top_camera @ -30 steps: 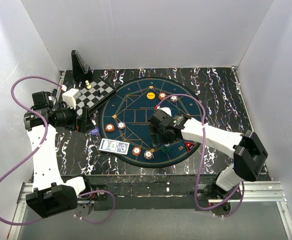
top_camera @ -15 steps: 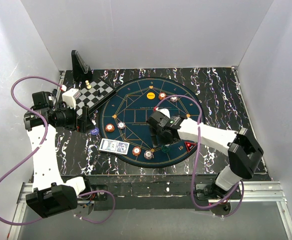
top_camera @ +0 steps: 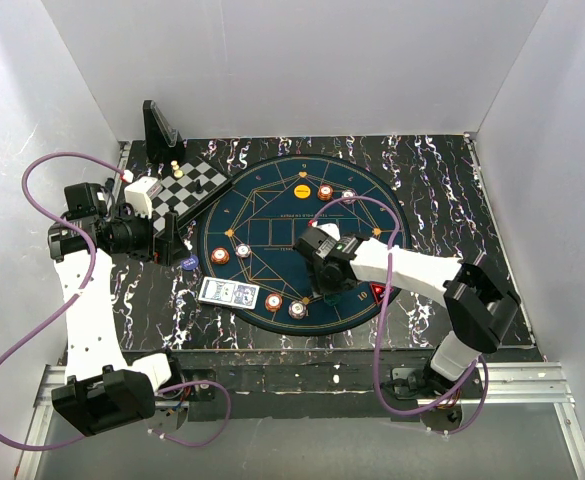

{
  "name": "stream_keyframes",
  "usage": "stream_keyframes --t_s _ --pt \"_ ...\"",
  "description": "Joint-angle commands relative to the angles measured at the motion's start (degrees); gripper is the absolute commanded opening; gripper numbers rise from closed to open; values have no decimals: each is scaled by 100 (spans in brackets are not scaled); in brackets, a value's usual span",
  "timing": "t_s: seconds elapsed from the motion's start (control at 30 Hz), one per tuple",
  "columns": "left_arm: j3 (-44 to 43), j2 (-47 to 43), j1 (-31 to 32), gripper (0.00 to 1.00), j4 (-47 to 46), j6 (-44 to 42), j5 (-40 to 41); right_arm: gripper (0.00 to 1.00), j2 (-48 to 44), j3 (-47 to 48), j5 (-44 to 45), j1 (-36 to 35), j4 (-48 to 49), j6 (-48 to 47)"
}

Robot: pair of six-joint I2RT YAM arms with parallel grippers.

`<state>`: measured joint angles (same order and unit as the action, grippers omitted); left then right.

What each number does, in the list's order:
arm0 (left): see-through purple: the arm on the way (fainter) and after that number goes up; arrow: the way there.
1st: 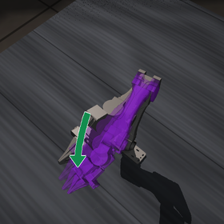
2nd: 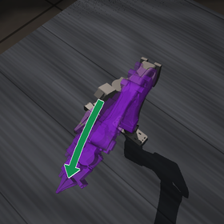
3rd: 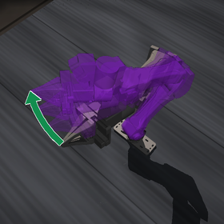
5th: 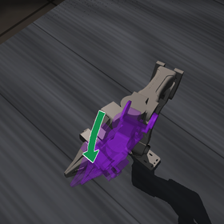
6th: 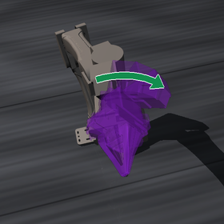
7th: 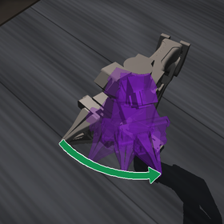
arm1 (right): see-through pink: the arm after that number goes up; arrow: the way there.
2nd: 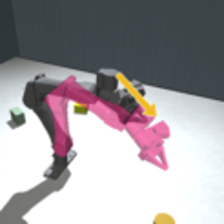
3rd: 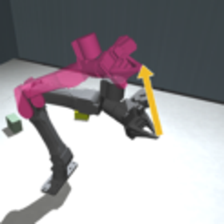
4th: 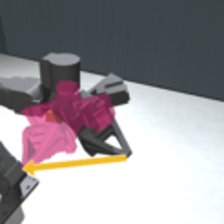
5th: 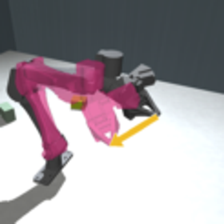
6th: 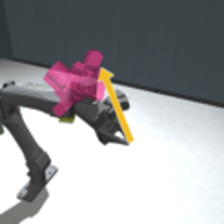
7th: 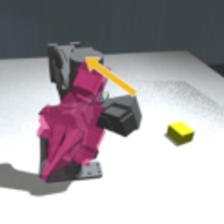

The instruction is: Distribute texas hold em gaming equipment

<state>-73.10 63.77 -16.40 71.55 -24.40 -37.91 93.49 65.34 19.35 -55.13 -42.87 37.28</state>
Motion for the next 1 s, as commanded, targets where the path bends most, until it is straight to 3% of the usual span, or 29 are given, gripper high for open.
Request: stream_keyframes --t_s 0.0,0.3,0.7,0.83,0.97 --pt "-73 -101 -29 100 -45 6 -15 61 -50 -74 42 38 139 52" --pt "-29 -145 -30 100 -45 -3 12 42 -270 48 209 38 7 25" --pt "50 -172 -30 100 -80 -21 -6 38 -437 927 297 38 -547 -203" --pt "33 -163 -30 100 -62 -21 -41 38 -34 1559 166 38 -503 -466" --pt "59 -93 -30 100 -97 14 -76 37 1063 2910 -89 12 -652 -800"
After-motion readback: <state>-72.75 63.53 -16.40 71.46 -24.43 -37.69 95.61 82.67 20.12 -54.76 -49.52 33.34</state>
